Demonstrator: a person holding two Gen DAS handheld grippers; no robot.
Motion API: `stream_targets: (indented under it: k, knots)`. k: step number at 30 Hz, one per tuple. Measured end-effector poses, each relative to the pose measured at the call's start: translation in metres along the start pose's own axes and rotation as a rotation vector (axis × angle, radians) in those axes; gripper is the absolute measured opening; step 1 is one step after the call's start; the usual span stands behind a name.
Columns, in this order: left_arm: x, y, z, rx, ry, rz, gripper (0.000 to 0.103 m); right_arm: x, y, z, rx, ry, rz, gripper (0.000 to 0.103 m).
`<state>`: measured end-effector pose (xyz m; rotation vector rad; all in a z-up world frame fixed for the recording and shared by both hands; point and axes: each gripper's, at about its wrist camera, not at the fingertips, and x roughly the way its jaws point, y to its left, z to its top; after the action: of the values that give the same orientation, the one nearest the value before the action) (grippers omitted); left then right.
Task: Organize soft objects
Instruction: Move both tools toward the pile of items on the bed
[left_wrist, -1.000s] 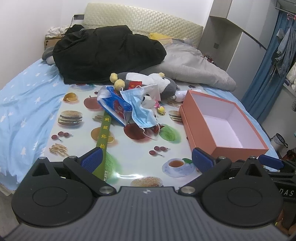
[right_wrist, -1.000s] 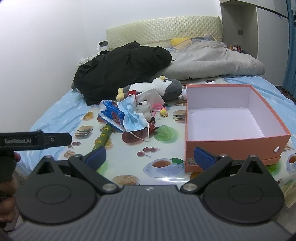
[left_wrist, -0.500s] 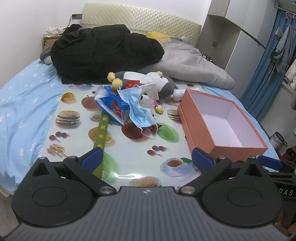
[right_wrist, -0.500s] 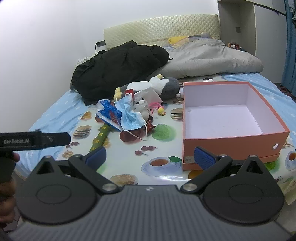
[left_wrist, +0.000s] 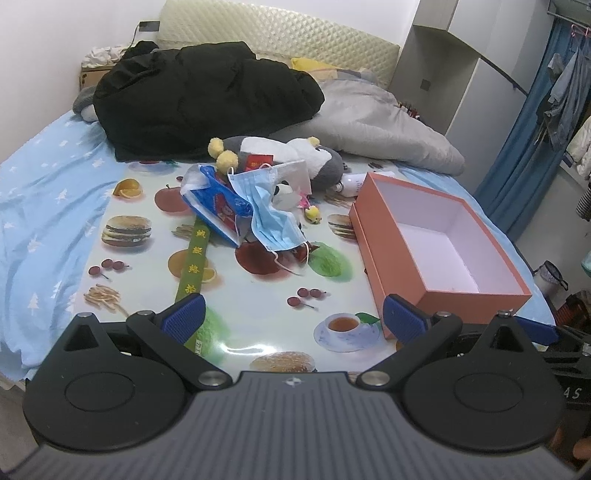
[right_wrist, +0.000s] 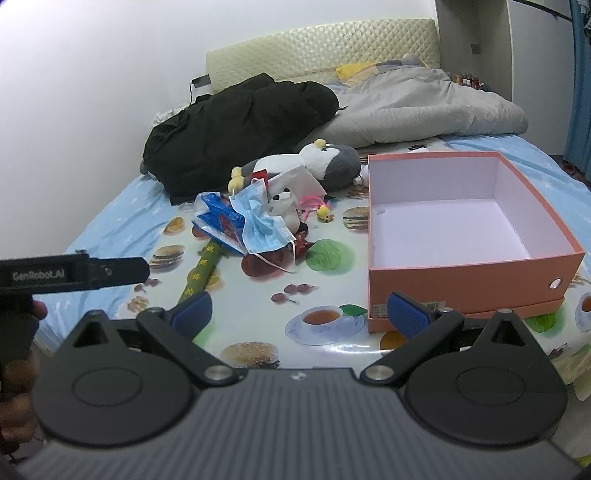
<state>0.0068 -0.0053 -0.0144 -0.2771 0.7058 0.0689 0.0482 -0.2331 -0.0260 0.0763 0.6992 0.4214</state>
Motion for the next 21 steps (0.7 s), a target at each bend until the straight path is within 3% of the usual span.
stream_targets:
  k: [21]
  knots:
    - [0.023, 0.010, 0.012, 0.003, 0.061, -0.030, 0.103, 0.014, -0.003, 0.006, 0.026, 0.018, 0.004, 0.103]
